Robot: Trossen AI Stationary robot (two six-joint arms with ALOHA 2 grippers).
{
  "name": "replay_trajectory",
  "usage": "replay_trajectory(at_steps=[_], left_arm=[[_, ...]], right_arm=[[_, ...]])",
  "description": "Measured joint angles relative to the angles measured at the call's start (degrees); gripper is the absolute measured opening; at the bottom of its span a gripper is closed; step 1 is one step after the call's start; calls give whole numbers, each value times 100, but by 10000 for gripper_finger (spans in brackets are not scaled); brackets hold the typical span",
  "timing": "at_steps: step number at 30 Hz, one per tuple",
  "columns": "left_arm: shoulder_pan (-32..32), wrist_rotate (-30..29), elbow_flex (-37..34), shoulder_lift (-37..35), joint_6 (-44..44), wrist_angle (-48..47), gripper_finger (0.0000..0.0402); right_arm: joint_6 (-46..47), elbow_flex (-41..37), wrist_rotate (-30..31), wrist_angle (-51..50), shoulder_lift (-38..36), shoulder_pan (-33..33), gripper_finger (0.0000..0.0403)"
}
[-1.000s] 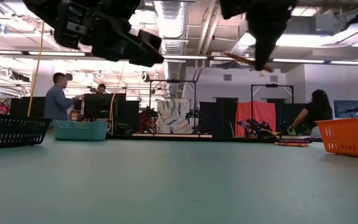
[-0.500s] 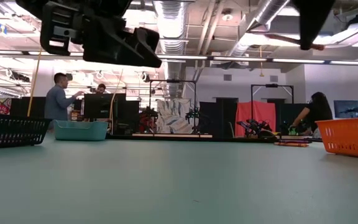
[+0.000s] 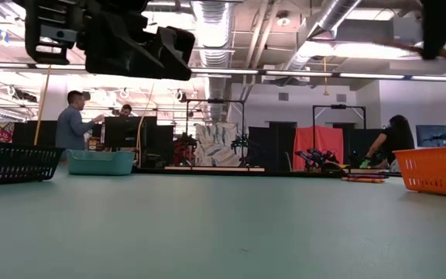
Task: Sort crayons
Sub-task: Put the orange crayon into the orange bin
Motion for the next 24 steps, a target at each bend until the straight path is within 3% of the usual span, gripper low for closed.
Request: replay_trajectory(at_steps=[6,11,24], left_arm=[[-82,1,-156,-2,48,153,144],[-82,2,-166,-2,61,185,144],[-82,2,-168,-2,87,260,144]], right_arm=[[729,-1046,-368,70,-53,249,0],[1304,-1839,-688,117,-510,185,0],[1381,-4071,-956,2175,-2212,-612,11]])
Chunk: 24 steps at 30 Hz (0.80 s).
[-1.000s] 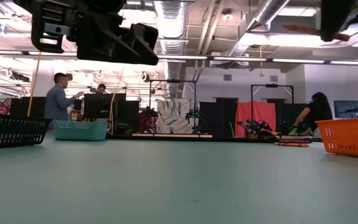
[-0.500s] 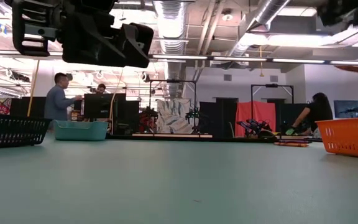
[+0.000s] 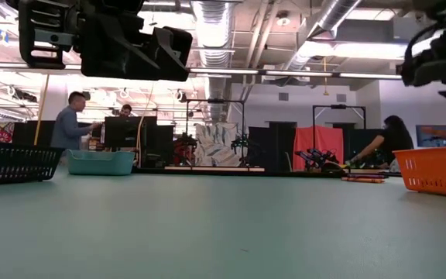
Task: Sort crayons
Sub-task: Put the orange crayon into the orange bin, then put the purple crayon into the black bin
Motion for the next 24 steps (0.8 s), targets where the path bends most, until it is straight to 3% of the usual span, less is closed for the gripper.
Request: replay_trajectory(at_steps=[7,15,20,24], left_arm=[[0,1,0,0,6,-2,144],[0,2,0,0,55,-4,144],[0,2,0,0,60,-4,144],[0,2,0,0,110,-4,144]], right_arm=[[-198,-362,-204,297,-158,-268,44],[-371,-361,-217,377,-160,-291,115],[-581,-63,-171,376,-160,-350,154],[-1181,315,169,391,-160,-516,164]])
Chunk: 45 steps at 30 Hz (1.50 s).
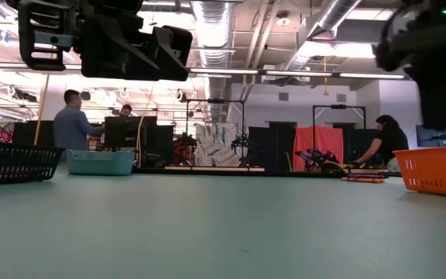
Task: Sort crayons
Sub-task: Put the purple crayon into the black bin
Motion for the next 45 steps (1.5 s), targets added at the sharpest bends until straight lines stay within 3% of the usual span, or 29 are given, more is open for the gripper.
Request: replay_trajectory(at_steps=[5,15,26,37,45], left_arm=[[0,0,0,0,19,3,144],[0,2,-3,-2,-34,-42,144],[0,2,-4,-2,-69,-144,144],[0,2,-4,-2,-188,-142,144],[2,0,-4,-2,-217,-136,144]], right_arm=[[-1106,232,225,18,0,-592,160],[-3475,242,200,472,151,-2537,157],[-5941,241,18,411,1001,-4727,157],[-7551,253,353,512,1350,-6254,156],[-8293,367,353,1190,1352,-6929,156]])
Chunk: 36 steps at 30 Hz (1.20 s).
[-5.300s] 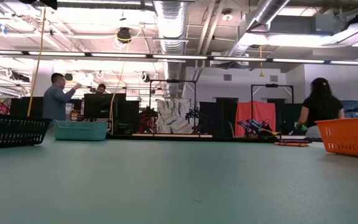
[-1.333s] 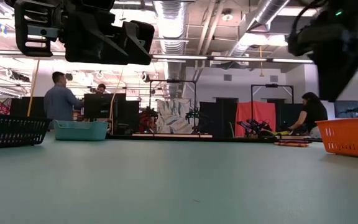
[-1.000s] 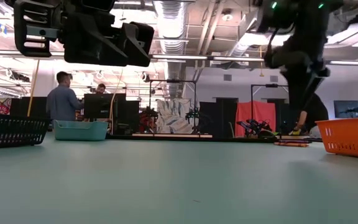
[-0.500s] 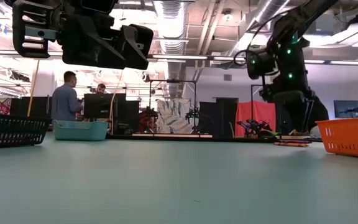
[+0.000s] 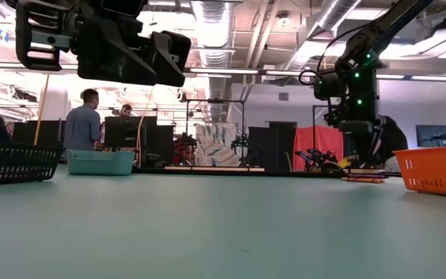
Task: Sort crayons
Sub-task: Put the purple crayon into the black bin
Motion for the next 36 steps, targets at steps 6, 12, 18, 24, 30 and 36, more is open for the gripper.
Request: replay_trajectory(at_steps=[6,12,18,24,30,36], left_arm=[[-2,0,0,0,-46,4,144],[0,0,0,0,-46,50,144],[0,-2,0,0,-87,26,144],[0,-3,0,0,-87,9,144],[3,-4,0,0,-17,-1,144],[10,-4,0,0,43,-6,144]], right_arm=[[-236,4,-291,325,106,-288,156],[-457,4,-339,342,742,-405,156],[-601,173,-300,188,1225,-344,148],[-642,335,-399,109,1323,-323,91],[-641,496,-462,-150,1318,-367,17],[-564,653,-464,-321,1321,-365,7]])
